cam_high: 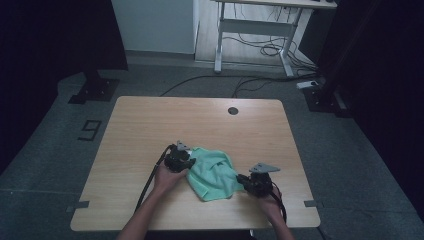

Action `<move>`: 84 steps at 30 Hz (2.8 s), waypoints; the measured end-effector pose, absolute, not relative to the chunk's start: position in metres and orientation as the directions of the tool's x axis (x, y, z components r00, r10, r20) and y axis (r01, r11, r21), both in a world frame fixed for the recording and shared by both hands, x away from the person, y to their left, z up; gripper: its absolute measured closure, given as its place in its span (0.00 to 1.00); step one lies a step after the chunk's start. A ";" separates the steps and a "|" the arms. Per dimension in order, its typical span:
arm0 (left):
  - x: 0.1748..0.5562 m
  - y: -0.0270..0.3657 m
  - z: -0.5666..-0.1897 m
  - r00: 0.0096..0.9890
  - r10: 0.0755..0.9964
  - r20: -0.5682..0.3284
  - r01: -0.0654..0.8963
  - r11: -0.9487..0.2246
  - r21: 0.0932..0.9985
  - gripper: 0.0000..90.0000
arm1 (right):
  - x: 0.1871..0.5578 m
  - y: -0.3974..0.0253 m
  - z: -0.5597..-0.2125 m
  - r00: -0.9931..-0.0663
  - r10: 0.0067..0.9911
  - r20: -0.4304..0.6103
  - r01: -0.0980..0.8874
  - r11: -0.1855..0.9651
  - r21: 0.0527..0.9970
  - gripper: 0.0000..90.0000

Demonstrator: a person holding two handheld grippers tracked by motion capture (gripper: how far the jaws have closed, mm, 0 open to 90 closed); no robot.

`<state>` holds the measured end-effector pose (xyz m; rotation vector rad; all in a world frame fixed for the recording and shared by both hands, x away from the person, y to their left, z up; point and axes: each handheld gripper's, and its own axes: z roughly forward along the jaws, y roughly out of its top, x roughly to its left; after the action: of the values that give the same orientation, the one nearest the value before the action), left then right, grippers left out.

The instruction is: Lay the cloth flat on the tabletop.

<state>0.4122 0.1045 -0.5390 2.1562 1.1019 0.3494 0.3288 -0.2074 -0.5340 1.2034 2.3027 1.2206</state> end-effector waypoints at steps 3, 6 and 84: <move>0.411 0.106 -0.539 0.599 0.798 -0.063 0.613 -0.407 0.677 0.72 | 0.315 -0.214 -0.540 -0.615 0.775 0.148 0.559 0.296 0.774 0.94; 0.410 0.107 -0.539 0.589 0.806 -0.058 0.615 -0.401 0.678 0.72 | 0.297 -0.223 -0.546 -0.613 0.773 0.166 0.568 0.285 0.772 0.94; 0.408 0.128 -0.505 0.614 0.787 -0.059 0.545 -0.369 0.753 0.63 | 0.398 -0.184 -0.517 -0.554 0.830 0.066 0.524 0.286 0.802 0.58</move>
<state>0.4077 0.1284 -0.5053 2.0702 1.0453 0.4008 0.3979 -0.1842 -0.5170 1.2214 2.1970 1.1566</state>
